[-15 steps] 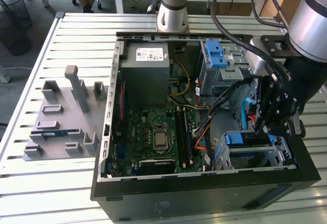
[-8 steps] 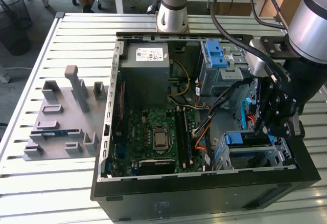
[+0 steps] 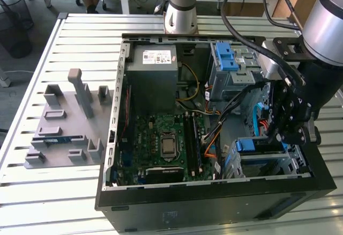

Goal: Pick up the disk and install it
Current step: 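Insert the first disk wire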

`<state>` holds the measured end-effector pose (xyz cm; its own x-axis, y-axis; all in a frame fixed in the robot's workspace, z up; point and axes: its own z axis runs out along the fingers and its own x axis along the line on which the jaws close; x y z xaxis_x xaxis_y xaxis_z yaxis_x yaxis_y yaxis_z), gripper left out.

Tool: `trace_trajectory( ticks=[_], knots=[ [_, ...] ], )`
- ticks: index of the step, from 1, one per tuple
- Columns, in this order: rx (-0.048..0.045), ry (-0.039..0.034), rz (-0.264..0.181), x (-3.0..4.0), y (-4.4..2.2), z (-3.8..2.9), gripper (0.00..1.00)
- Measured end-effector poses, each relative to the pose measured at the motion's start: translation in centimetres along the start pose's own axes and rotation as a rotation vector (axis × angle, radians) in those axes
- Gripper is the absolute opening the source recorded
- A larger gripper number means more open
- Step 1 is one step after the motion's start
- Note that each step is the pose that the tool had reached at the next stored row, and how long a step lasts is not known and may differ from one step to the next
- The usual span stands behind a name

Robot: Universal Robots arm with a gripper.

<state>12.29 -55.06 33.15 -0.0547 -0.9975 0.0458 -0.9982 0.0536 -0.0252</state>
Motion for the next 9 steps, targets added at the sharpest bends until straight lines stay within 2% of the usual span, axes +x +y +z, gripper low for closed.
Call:
trace_trajectory(
  ticks=[6,9],
  knots=[
    [0.0000,-0.0002,0.000,0.04,-0.02,-0.79,0.24],
    [0.0000,-0.0004,0.000,0.04,-0.02,-0.90,0.24]
  ],
)
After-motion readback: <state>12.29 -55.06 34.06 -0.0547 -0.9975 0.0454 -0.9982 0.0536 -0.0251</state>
